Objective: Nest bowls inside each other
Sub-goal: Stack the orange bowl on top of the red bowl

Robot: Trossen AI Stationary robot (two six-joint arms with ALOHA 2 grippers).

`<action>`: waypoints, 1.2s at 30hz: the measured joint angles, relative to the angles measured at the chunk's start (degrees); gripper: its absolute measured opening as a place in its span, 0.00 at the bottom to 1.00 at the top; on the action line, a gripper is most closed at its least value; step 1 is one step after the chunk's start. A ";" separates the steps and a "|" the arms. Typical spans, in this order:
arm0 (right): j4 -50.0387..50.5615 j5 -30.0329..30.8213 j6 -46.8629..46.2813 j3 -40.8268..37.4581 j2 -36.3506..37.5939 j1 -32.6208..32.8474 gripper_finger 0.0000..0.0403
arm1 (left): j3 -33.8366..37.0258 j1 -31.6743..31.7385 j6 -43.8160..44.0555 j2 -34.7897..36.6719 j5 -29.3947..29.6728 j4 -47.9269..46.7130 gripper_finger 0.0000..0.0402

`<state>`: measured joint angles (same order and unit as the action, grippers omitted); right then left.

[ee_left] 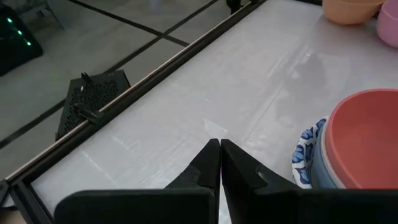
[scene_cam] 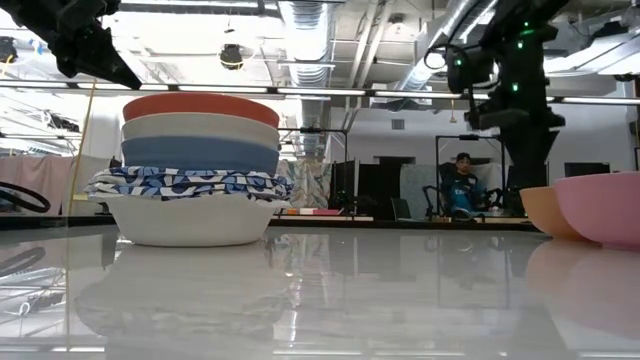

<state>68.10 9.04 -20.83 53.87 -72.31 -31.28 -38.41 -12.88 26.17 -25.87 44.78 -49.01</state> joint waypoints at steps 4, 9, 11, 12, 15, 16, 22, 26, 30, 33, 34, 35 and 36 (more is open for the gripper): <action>-4.17 -0.04 -0.36 -3.01 -0.03 2.07 0.57 | 0.00 0.01 -0.02 0.00 0.02 0.00 0.00; -7.53 0.22 -2.46 -7.38 -0.03 2.26 0.56 | 0.00 0.01 0.22 0.00 -0.02 0.00 0.00; -8.68 0.20 -2.83 -9.27 -0.01 2.26 0.56 | 0.00 0.02 0.24 0.00 -0.02 0.00 0.00; -9.53 0.20 -2.92 -10.15 -0.03 2.27 0.56 | 0.00 0.02 0.24 0.00 0.00 0.00 0.00; -11.19 0.32 -3.35 -11.12 -0.04 2.27 0.54 | 0.00 0.01 0.02 0.00 0.00 0.00 0.00; -11.79 0.52 -3.35 -11.11 -0.03 2.28 0.52 | 0.00 0.01 0.01 0.00 0.00 0.01 0.00; -13.05 0.56 -3.30 -11.08 -0.03 1.96 0.26 | 0.00 0.00 0.25 0.00 0.01 0.00 0.00; -13.03 0.85 -1.89 -11.10 -0.03 2.02 0.04 | 0.00 0.00 0.36 0.00 0.00 0.02 0.00; -13.59 0.25 -1.58 -11.01 -0.02 2.42 0.04 | 0.00 0.02 0.37 0.00 0.02 0.00 0.00; -13.74 0.07 -1.15 -10.21 -0.03 2.39 0.02 | 0.00 0.01 0.39 0.00 0.02 0.01 0.00; -13.94 0.09 -0.56 -9.66 -0.03 2.37 0.02 | 0.00 0.00 0.39 0.00 0.06 0.00 0.00; -14.17 0.09 0.02 -9.05 -0.03 2.35 0.02 | 0.00 0.01 0.39 0.00 0.06 0.02 0.00; -14.54 0.06 0.42 -8.32 -0.03 2.22 0.02 | 0.00 0.00 0.39 0.00 0.09 0.02 0.00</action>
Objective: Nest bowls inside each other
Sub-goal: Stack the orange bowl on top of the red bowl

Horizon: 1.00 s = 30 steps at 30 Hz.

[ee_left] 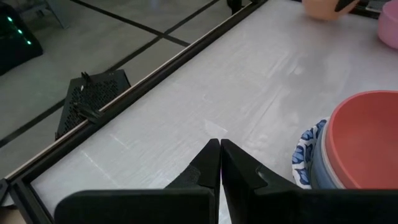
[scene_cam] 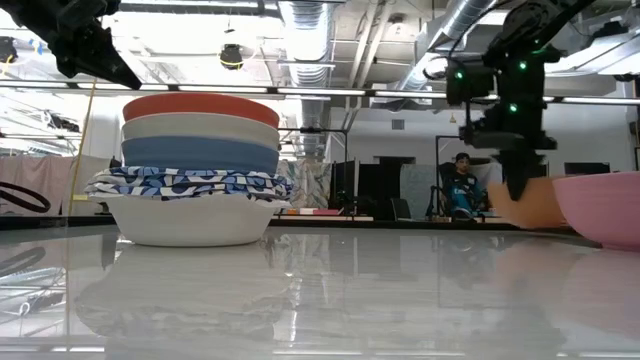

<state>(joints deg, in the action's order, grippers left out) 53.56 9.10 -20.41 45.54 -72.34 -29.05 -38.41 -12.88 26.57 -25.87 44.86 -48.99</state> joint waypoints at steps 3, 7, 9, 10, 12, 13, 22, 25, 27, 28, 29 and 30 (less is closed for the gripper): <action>-3.01 -0.04 1.90 2.49 0.00 -0.33 0.02 | 0.00 0.00 0.00 0.00 0.13 0.00 0.00; -7.70 -0.26 4.95 5.68 -0.02 -0.31 0.02 | 0.00 0.00 0.00 0.00 0.15 0.00 0.00; -9.31 -0.34 6.20 7.31 -0.21 -0.29 0.02 | 0.00 0.00 0.02 0.00 0.15 0.00 0.00; -9.89 -0.38 6.76 8.20 -0.58 -0.29 0.02 | 0.00 0.00 0.02 0.00 0.15 0.00 0.00; -10.61 -0.47 7.63 10.06 -1.80 -0.29 0.02 | 0.00 0.00 0.02 0.00 0.15 0.00 0.00; -10.88 -0.86 8.51 11.11 -2.78 -0.29 0.02 | 0.00 0.00 0.02 0.00 0.15 0.00 0.00; -10.11 -3.38 16.53 26.69 -17.44 1.53 0.02 | 0.00 0.00 0.02 0.00 0.46 0.00 0.00; -9.15 -3.41 19.30 33.25 -22.22 2.66 0.02 | 0.00 0.00 0.02 0.00 0.50 0.00 0.00; -7.97 -3.69 20.97 37.64 -25.53 3.41 0.02 | 0.00 0.00 0.06 0.00 0.54 0.00 0.00; -7.47 -4.15 21.75 39.86 -27.19 3.81 0.02 | 0.00 0.00 0.12 0.00 0.55 -0.02 0.00; -7.08 -4.63 22.55 41.94 -28.73 4.25 0.02 | 0.00 0.00 0.14 0.00 0.55 0.00 0.00; -6.48 -4.90 23.39 44.14 -30.37 4.72 0.02 | 0.00 0.00 0.18 0.00 0.55 0.00 0.00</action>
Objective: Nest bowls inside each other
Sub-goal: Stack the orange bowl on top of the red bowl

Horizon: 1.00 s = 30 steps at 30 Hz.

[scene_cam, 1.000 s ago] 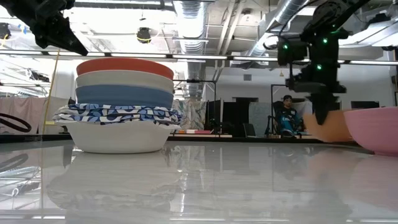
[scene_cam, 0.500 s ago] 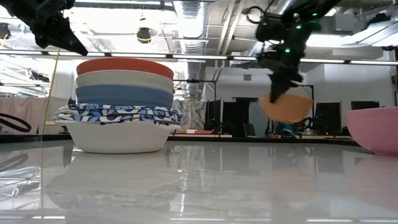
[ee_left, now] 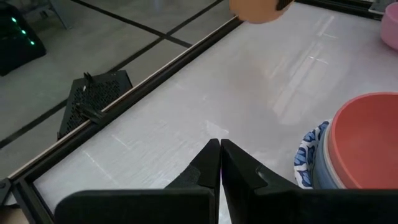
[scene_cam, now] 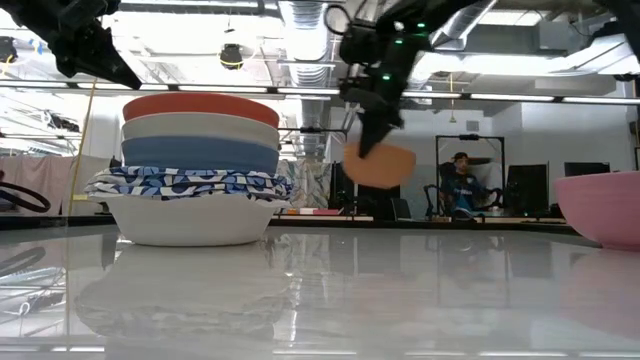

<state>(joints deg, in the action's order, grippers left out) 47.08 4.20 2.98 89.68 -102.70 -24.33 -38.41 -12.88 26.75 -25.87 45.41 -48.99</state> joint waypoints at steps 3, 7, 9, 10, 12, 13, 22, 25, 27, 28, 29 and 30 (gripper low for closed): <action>1.42 -0.02 2.81 6.35 -4.55 1.66 0.02 | 0.00 0.00 0.04 0.00 0.00 -0.02 0.00; 3.29 -0.04 5.92 13.94 -9.78 3.90 0.02 | 0.00 0.00 0.04 0.00 0.02 0.00 0.00; 4.17 -0.05 7.24 17.40 -12.08 4.85 0.02 | 0.00 0.00 0.04 0.00 0.02 -0.02 0.00; 4.30 -0.08 7.98 18.96 -13.05 5.22 0.02 | 0.00 0.02 0.04 0.00 0.04 0.00 0.00; 4.79 -0.10 9.77 21.36 -14.67 5.96 0.02 | 0.00 0.00 0.05 0.01 0.02 -0.01 0.00; 4.93 -0.11 10.90 22.44 -15.31 6.37 0.02 | 0.00 0.02 0.04 0.01 0.03 -0.02 0.00; 4.15 -1.89 22.55 25.54 -16.71 10.90 0.02 | 0.00 0.01 0.06 0.02 0.31 -0.01 0.00; 4.12 -1.86 28.50 25.54 -16.59 12.68 0.02 | 0.00 0.02 0.06 0.02 0.44 -0.01 0.00; 4.12 -1.76 33.32 25.54 -16.49 13.94 0.02 | 0.00 0.02 0.06 0.01 0.44 -0.01 0.00; 4.09 -1.47 35.37 25.52 -16.49 14.58 0.02 | 0.00 0.02 0.06 0.02 0.44 -0.02 0.00; 3.99 -1.36 37.15 25.54 -16.49 15.21 0.02 | 0.00 0.02 0.06 0.00 0.44 -0.02 0.00; 3.88 -1.40 39.10 25.53 -16.49 15.79 0.02 | 0.00 0.02 0.06 0.02 0.44 -0.01 0.00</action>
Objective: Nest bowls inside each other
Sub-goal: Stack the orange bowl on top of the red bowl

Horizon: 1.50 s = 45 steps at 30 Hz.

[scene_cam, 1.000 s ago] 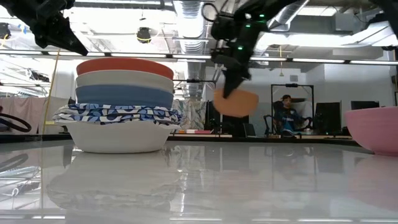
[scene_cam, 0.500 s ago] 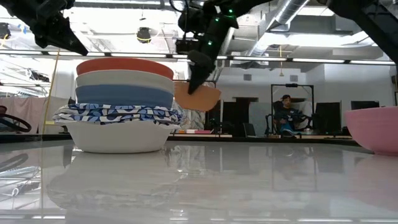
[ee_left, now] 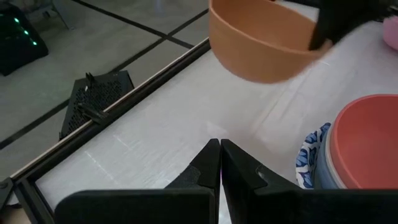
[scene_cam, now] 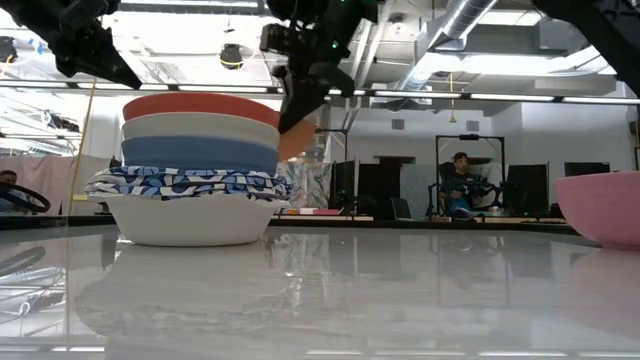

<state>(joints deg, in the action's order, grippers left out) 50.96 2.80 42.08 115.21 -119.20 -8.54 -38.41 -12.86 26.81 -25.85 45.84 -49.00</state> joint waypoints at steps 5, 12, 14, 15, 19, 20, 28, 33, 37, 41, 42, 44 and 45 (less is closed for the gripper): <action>-0.07 0.11 9.45 -0.01 0.00 2.86 0.02 | 0.00 0.00 0.00 -0.01 0.00 0.00 0.00; -0.20 4.13 16.14 -0.04 0.00 5.80 0.02 | 0.00 0.00 0.00 -0.01 0.00 0.00 0.00; -0.39 5.99 17.52 -0.04 0.00 6.48 0.02 | 0.00 0.00 0.00 0.00 0.00 0.00 0.00; -0.60 6.50 18.17 -0.04 0.00 6.80 0.02 | 0.00 0.00 -0.02 -0.02 0.00 -0.02 0.00; -0.68 6.89 20.46 -0.04 0.00 8.07 0.02 | 0.00 0.00 0.00 0.00 0.00 -0.02 0.00; -0.70 7.25 20.82 -0.04 0.00 8.51 0.02 | 0.00 0.00 0.00 0.00 0.00 -0.01 0.00; -1.05 12.73 24.40 -0.04 0.02 12.57 0.02 | 0.00 0.00 0.00 -0.02 -0.02 0.01 0.00; 0.15 11.24 24.41 -0.04 0.02 14.98 0.02 | 0.00 0.00 0.00 0.00 0.00 0.00 0.00; 1.60 6.15 23.82 -0.06 0.02 15.90 0.02 | 0.00 0.00 0.00 -0.01 0.00 0.01 0.00; 1.60 1.80 22.47 -0.06 0.04 15.95 0.02 | 0.00 0.00 0.00 0.00 0.00 0.00 0.00; 1.64 0.88 22.44 -0.06 0.04 15.86 0.02 | 0.00 0.00 0.00 -0.01 0.00 0.00 0.00; 1.76 -1.24 21.93 -0.06 0.04 15.45 0.02 | 0.00 0.00 0.00 0.00 0.00 0.00 0.00; 1.74 -2.80 21.29 -0.06 0.04 15.19 0.02 | 0.00 0.00 0.00 0.00 0.00 0.01 0.00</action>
<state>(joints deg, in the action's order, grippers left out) 52.70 0.01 63.37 115.15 -119.15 6.65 -38.41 -12.86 26.81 -25.85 45.84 -48.99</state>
